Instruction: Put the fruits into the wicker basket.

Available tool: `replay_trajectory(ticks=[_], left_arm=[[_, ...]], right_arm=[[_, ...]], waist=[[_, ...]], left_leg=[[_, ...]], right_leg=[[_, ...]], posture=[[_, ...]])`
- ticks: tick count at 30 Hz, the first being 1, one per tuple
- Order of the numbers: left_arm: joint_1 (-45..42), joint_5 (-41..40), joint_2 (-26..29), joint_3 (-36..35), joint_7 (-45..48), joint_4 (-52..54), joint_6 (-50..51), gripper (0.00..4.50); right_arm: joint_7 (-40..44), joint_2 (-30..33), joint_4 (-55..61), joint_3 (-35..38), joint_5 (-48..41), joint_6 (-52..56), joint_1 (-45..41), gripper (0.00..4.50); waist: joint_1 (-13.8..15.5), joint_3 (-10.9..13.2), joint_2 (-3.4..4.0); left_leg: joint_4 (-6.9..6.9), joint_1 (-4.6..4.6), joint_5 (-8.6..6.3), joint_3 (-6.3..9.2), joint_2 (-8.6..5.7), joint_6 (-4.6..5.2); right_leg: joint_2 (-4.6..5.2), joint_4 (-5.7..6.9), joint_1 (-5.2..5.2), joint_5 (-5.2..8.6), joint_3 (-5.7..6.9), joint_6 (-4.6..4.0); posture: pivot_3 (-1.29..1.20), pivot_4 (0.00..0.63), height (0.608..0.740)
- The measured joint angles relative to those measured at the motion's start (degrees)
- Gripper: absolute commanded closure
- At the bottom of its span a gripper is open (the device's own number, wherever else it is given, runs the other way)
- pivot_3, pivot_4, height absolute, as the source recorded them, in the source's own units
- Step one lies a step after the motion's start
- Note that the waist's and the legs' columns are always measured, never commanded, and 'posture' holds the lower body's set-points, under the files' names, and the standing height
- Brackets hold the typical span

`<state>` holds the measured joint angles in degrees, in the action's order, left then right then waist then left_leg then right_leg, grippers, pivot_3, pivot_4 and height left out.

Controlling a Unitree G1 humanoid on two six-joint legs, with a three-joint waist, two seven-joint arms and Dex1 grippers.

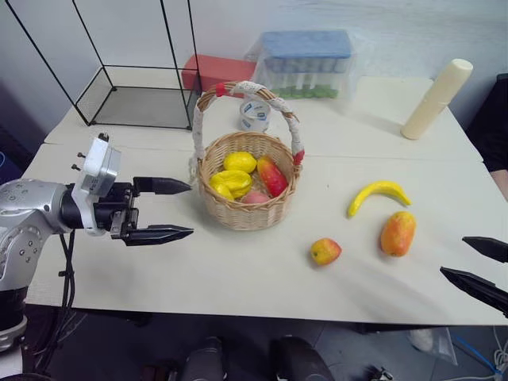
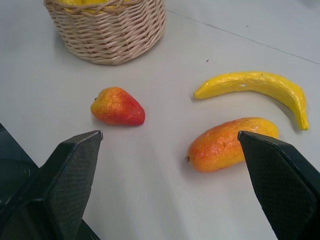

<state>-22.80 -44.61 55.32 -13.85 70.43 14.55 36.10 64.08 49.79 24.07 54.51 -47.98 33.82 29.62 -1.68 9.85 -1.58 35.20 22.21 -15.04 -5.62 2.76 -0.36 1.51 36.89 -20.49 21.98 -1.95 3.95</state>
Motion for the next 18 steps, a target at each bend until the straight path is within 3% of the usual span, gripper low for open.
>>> replay_trajectory(ticks=[18], left_arm=[[-0.5, 3.3, -0.4, 2.7, -0.3, 0.5, -1.9, 0.00]], right_arm=[[-2.4, 0.0, 1.4, 0.0, 1.3, 1.0, 0.1, 0.02]], waist=[[0.0, 0.0, 0.00]], left_leg=[[0.03, -0.01, 0.18, 0.00, 0.01, -0.30]], right_leg=[[-0.04, 0.06, 0.00, -0.01, -0.02, 0.01]], posture=[[0.00, 0.150, 0.740]])
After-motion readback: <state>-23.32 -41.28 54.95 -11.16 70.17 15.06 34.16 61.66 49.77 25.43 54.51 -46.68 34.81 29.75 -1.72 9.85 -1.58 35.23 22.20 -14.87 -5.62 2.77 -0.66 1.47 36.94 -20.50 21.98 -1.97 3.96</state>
